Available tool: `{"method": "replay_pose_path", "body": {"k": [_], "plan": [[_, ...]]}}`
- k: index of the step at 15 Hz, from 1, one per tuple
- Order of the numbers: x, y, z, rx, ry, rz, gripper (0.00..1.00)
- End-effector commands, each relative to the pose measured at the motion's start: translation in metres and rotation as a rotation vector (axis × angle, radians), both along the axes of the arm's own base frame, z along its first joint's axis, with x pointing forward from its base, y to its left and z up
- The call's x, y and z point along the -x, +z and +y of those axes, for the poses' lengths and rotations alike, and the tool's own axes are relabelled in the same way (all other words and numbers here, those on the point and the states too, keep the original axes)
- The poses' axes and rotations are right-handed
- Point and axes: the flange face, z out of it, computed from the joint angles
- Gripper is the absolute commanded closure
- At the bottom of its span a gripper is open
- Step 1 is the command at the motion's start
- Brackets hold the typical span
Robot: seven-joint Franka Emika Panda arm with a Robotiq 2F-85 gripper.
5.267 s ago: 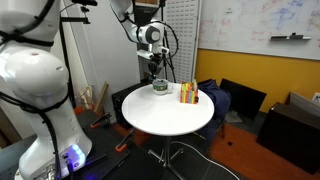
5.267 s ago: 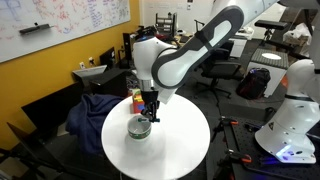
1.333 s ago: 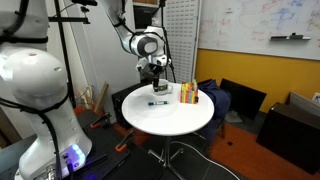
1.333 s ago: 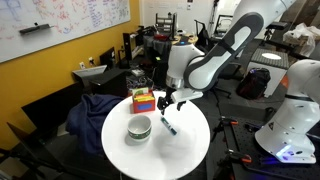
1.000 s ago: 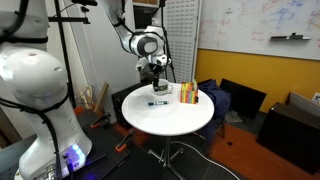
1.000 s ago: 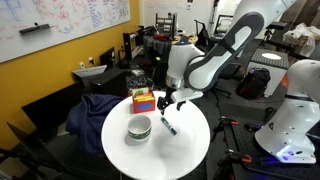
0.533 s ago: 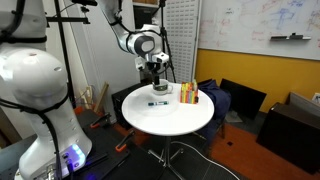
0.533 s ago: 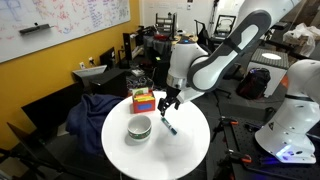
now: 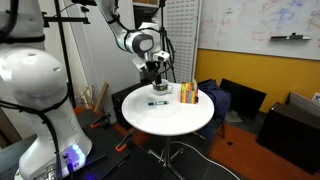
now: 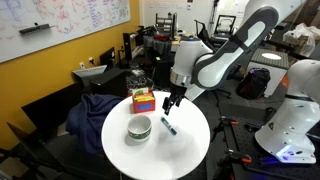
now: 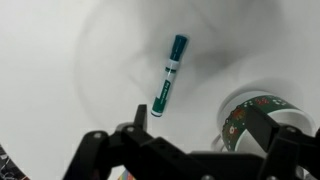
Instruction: Remove the marker from the mug cup and place it on the table
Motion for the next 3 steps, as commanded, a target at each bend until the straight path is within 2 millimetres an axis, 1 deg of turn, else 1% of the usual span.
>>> {"method": "replay_pose_path", "body": {"k": [1, 3], "plan": [[0.0004, 0.0014, -0.0005, 0.001, 0.004, -0.001, 0.0], [0.0008, 0.0021, -0.0006, 0.001, 0.012, -0.002, 0.0]]}}
